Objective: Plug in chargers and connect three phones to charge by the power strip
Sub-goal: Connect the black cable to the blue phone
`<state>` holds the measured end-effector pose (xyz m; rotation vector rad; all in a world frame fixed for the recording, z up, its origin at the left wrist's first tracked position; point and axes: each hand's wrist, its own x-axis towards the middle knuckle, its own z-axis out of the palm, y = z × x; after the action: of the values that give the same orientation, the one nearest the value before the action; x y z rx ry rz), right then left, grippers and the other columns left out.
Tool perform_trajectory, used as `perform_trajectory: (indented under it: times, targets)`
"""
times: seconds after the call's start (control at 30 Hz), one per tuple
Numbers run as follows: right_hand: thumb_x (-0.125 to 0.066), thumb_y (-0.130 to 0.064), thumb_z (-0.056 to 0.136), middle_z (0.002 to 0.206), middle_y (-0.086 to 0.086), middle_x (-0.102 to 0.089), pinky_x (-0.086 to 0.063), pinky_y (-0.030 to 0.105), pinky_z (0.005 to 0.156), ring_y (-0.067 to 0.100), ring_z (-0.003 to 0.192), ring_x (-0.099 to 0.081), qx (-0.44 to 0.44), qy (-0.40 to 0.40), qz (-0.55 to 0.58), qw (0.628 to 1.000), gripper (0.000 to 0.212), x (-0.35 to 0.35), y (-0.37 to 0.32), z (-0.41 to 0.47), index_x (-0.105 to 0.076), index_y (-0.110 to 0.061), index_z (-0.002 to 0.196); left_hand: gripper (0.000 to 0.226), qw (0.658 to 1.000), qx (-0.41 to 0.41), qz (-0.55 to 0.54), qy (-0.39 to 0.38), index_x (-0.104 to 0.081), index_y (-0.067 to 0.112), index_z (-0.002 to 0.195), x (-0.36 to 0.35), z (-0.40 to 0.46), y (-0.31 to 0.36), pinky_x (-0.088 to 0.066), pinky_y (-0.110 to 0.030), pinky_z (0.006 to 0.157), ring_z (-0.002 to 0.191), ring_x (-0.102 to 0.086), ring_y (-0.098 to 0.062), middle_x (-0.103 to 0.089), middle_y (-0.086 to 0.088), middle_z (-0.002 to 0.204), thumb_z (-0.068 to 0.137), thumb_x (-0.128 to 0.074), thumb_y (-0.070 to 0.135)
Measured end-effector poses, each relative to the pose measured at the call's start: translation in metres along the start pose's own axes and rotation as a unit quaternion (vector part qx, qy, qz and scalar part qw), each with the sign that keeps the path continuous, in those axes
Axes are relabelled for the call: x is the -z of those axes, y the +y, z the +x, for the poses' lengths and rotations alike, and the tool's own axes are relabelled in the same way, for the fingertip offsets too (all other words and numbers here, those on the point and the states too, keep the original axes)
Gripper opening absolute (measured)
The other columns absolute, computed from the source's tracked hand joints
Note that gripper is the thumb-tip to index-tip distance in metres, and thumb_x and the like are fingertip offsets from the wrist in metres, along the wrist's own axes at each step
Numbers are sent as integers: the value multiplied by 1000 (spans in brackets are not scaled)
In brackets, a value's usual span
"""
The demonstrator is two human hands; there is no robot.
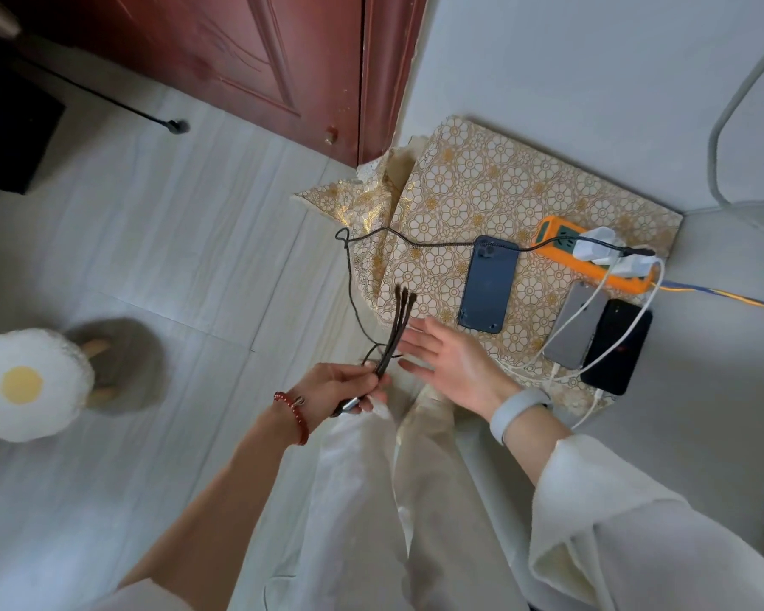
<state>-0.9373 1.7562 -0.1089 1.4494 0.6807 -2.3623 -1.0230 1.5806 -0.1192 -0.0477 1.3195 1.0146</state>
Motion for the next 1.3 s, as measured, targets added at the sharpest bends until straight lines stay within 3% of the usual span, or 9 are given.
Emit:
perform_trajectory:
  times: [0.17, 0.27, 0.4, 0.63, 0.83, 0.9, 1.0, 1.13, 1.3]
  targets:
    - [-50, -16, 92, 81, 4, -63, -47, 30, 73, 19, 75, -63, 34, 4, -24, 999, 10, -16, -2, 4, -58, -11, 93, 17, 997, 30, 70, -22, -71, 25, 86, 5, -4, -5, -48, -10, 71, 74, -64, 1, -74, 14, 76, 86, -58, 15]
    - [-56, -14, 88, 71, 3, -57, -42, 31, 69, 19, 66, -59, 71, 27, -10, 997, 8, -22, 2, 5, -61, -10, 93, 12, 992, 35, 125, -13, -73, 25, 88, 5, 1, 0, -42, -2, 66, 64, -56, 12, -70, 22, 66, 82, -63, 21]
    - [-59, -10, 86, 70, 4, -58, -46, 31, 72, 17, 67, -58, 105, 52, -58, 991, 6, -24, 2, 4, -61, -10, 81, 15, 986, 51, 158, 9, -73, 23, 92, 7, 8, 0, -39, -10, 69, 64, -54, 11, -65, 23, 61, 78, -67, 24]
    - [-59, -7, 86, 75, 7, -60, -53, 31, 70, 19, 72, -60, 149, 84, -107, 979, 5, -25, 3, 2, -63, -8, 83, 14, 984, 51, 168, 20, -73, 29, 87, 11, 15, -2, -41, -11, 79, 88, -60, -1, -71, 9, 86, 77, -68, 20]
    - [-57, -20, 89, 84, 2, -64, -56, 28, 66, 14, 70, -59, 173, 134, -164, 962, 11, -15, 4, 6, -67, -16, 88, 18, 982, 53, 175, 40, -71, 17, 97, 7, 21, -5, -40, 2, 56, 60, -56, 15, -66, 21, 65, 80, -66, 18]
    - [-62, -21, 86, 70, 0, -64, -55, 23, 60, 11, 61, -58, 211, 181, -225, 934, 17, -11, 5, 7, -66, -18, 70, 20, 983, 60, 169, 30, -69, 10, 100, 2, 23, -6, -37, -1, 51, 52, -53, 10, -62, 22, 51, 81, -64, 15]
    - [-64, -18, 83, 47, -9, -56, -47, 24, 53, 11, 49, -56, 257, 220, -296, 893, 35, -7, 6, 7, -54, -20, 50, 21, 980, 57, 187, 26, -66, 7, 104, -6, 25, -7, -38, -6, 56, 63, -46, -7, -58, 18, 50, 88, -54, 10]
    - [-66, -20, 81, 58, 15, -62, -44, 33, 57, 30, 57, -57, 275, 243, -332, 869, 30, -7, 5, 7, -57, -2, 59, 23, 974, 58, 215, 31, -68, 10, 104, -15, 31, -8, -38, -18, 68, 69, -42, -13, -50, -2, 68, 89, -51, 14]
    - [-62, -17, 82, 67, 10, -65, -55, 43, 70, 28, 69, -65, 236, 249, -281, 896, 19, 5, 6, 12, -58, -3, 71, 23, 963, 83, 250, 58, -67, 14, 105, -17, 43, -7, -39, -20, 68, 76, -49, -14, -59, -4, 83, 87, -53, 18]
